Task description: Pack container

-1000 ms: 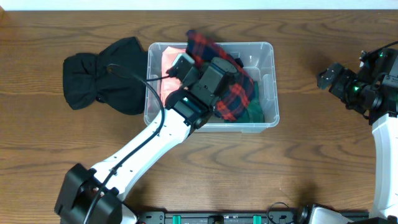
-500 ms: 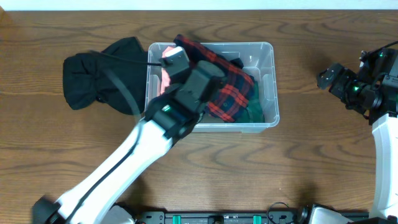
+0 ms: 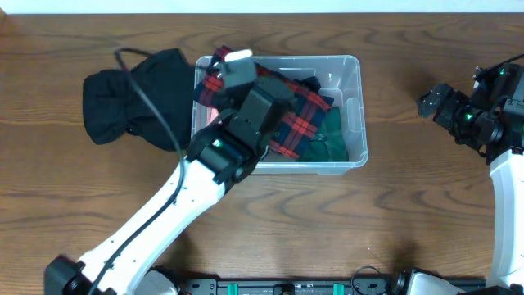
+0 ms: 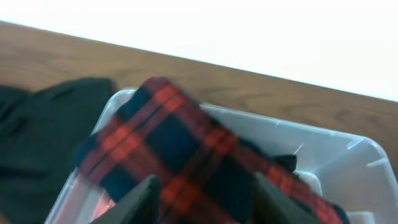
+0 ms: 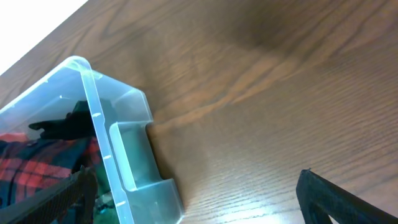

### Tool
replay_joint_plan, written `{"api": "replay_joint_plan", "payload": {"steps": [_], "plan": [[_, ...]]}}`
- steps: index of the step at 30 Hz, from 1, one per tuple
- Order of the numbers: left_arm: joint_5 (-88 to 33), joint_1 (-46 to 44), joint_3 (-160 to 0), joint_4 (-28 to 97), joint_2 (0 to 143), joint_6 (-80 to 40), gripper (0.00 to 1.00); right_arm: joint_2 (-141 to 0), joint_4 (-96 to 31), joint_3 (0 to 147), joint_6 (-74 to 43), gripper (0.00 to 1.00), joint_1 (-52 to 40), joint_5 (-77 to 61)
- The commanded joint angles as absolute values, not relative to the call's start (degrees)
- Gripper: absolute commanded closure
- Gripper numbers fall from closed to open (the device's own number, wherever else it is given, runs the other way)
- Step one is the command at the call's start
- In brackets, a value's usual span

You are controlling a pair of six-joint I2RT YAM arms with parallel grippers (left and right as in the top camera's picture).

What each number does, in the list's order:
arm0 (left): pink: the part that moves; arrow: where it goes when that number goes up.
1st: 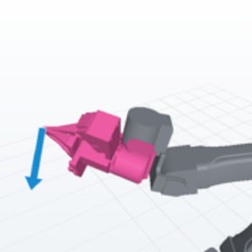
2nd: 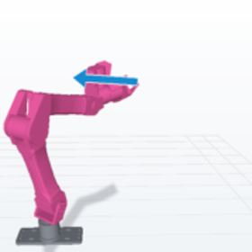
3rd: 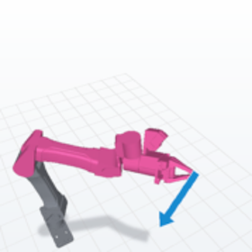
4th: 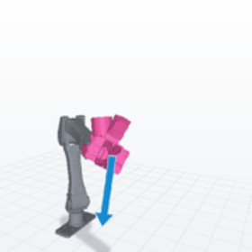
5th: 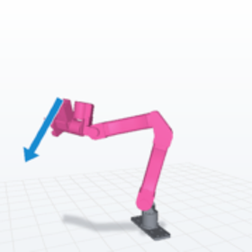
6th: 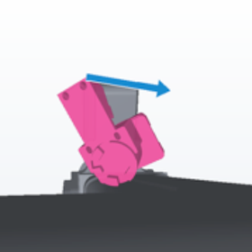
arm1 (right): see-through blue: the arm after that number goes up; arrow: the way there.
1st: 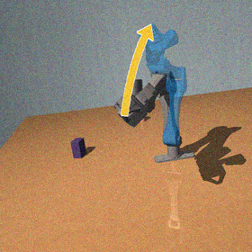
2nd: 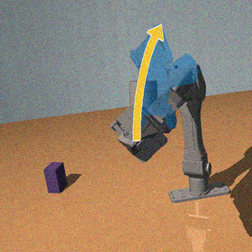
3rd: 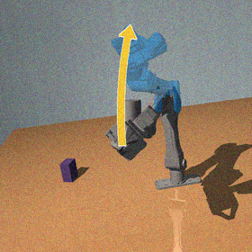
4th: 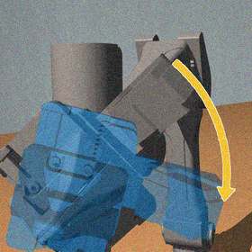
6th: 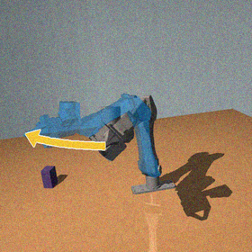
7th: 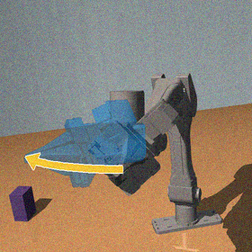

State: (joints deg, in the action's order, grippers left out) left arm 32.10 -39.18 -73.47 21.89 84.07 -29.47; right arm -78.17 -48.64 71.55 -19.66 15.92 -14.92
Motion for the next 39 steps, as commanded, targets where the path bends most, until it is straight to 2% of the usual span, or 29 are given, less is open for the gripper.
{"api": "replay_joint_plan", "payload": {"steps": [1,4,6,7,8,10,12,16,19,29,32,36,37,39], "plan": [[26.8,-36.3,-74.0,20.9,87.7,-19.1,0.52,-78.3,-48.7,71.7,-18.6,0.01,16.5,-14.8],[24.8,-34.3,-74.0,22.1,89.6,-19.0,0.49,-78.3,-48.7,71.7,-18.6,0.01,16.5,-14.8],[24.9,-33.6,-74.0,22.8,89.8,-17.3,0.39,-78.3,-48.7,71.7,-18.6,0.01,16.5,-14.8],[24.9,-33.5,-74.0,23.5,89.6,-17.2,0.26,-78.3,-48.7,71.7,-18.6,0.01,16.5,-14.8],[24.8,-33.4,-74.0,24.3,89.3,-18.0,0.19,-78.3,-48.7,71.7,-18.6,0.01,16.5,-14.8],[24.8,-33.0,-74.0,25.8,89.2,-22.9,0.12,-78.3,-48.7,71.7,-18.6,0.01,16.5,-14.8],[24.6,-31.8,-74.0,28.3,89.4,-32.1,0.09,-78.3,-48.7,71.7,-18.6,0.01,16.5,-14.8],[18.1,-27.0,-72.8,30.8,89.9,-53.4,0.09,-78.3,-48.7,71.7,-18.6,0.01,16.5,-14.8],[13.9,-24.3,-72.5,30.5,89.9,-61.6,0.09,-78.3,-48.7,71.7,-18.6,0.01,16.5,-14.8],[4.1,-22.0,-72.5,26.9,93.7,-66.3,0.07,-78.3,-48.7,71.7,-18.6,0.01,16.5,-14.8],[3.8,-22.1,-72.5,27.3,95.7,-67.8,0.04,-78.3,-48.7,71.7,-18.6,0.01,16.5,-14.8],[3.6,-21.9,-72.5,26.8,98.6,-68.9,0.04,-78.3,-48.7,71.7,-18.6,0.01,16.5,-14.8],[3.6,-21.9,-72.5,26.5,99.5,-68.8,0.06,-78.3,-48.7,71.7,-18.6,0.01,16.5,-14.8],[3.5,-21.9,-72.5,26.0,100.9,-68.4,0.26,-78.3,-48.7,71.7,-18.6,0.01,16.5,-14.8]]}}
